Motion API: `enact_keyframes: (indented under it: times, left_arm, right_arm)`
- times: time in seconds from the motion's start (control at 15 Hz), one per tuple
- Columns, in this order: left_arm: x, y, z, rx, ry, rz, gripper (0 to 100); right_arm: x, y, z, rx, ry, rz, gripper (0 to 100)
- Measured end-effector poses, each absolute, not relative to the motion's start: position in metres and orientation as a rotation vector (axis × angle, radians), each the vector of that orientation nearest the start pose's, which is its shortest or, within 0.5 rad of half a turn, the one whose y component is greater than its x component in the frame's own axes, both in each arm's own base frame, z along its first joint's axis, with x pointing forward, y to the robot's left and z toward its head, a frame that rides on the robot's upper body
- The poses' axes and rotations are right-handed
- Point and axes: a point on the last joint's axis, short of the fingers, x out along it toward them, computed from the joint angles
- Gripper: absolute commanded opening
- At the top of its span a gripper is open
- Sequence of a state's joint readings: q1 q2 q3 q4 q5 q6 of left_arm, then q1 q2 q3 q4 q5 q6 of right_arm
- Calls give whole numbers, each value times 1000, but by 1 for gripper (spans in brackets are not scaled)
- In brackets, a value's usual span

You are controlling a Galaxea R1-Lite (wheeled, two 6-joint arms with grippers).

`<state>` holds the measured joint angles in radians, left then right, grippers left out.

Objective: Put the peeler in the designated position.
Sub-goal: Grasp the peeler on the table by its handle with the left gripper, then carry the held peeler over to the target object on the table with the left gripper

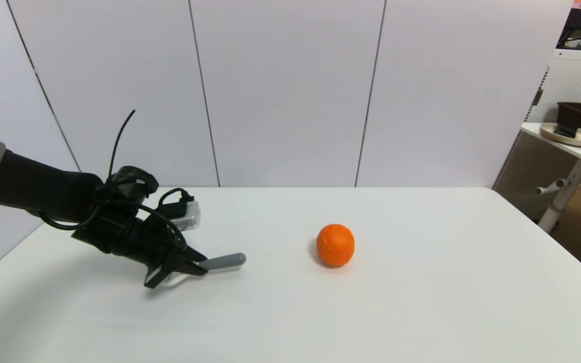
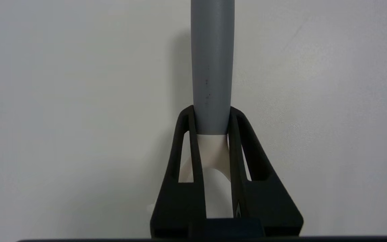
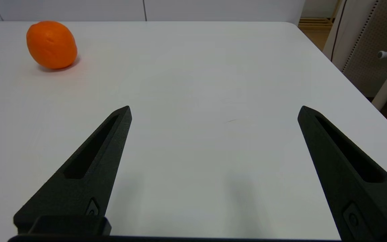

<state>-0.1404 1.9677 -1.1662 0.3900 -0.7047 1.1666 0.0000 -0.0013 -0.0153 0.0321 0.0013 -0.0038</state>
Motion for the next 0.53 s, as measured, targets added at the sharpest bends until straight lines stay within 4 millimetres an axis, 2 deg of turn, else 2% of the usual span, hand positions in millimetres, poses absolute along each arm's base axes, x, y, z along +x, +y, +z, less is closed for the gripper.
enact_keyframes:
  times: [0.27,0.53]
  left_arm:
    - [345,-84,153,701,428,-1261,0]
    - [371,-133,190,736,290,-1243,0]
  right_arm:
    - [-24,0,76,-4,16,1,100]
    - [-24,0,76,-4,16,1,100]
